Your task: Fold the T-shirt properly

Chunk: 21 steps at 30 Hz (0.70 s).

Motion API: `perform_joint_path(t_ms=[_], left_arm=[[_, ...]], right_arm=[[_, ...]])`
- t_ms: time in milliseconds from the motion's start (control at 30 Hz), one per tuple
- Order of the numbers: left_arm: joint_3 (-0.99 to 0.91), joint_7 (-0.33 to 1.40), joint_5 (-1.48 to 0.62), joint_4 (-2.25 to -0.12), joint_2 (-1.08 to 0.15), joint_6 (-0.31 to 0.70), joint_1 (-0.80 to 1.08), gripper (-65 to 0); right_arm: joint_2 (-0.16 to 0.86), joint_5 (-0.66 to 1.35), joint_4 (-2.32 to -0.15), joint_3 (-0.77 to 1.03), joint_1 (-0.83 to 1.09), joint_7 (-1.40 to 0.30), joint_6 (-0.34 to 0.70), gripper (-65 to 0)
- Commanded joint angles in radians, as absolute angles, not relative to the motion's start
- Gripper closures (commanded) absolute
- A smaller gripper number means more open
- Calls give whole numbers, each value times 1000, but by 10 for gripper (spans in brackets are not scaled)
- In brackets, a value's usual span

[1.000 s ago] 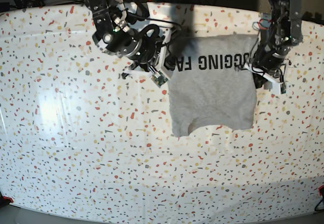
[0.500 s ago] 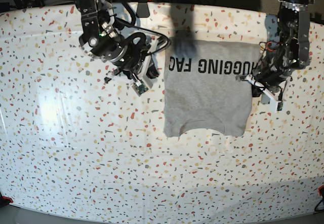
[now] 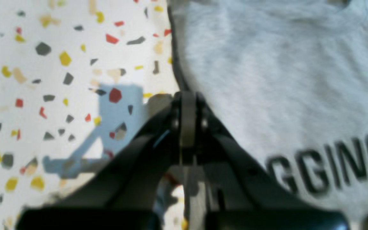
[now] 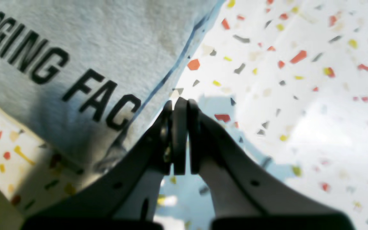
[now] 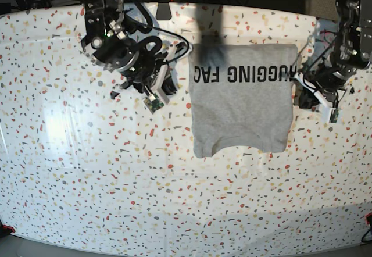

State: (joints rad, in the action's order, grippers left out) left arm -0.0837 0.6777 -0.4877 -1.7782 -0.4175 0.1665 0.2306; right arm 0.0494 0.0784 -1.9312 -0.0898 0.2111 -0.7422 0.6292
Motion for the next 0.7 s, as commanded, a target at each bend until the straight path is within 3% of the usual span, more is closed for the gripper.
perform_joint_path(t_ms=[0,267,433,667], left_arm=[[-116,640,-487,-1829,-432,167,249,0],[-336,615,-598,-1976,-433,176,511,0],[-428,593,-695,-1976,-432,297,695,0],[-472,593,-691,-1976,-432,335,923,0]], right_arm=[[50,96,-1981,-77,232,-723,633,0],[49,215,-2175,116,449,-814,674,0],[49,345,-2249,255,591,-896,675,0],[45,431,-2282,422,829,-925,675,0]])
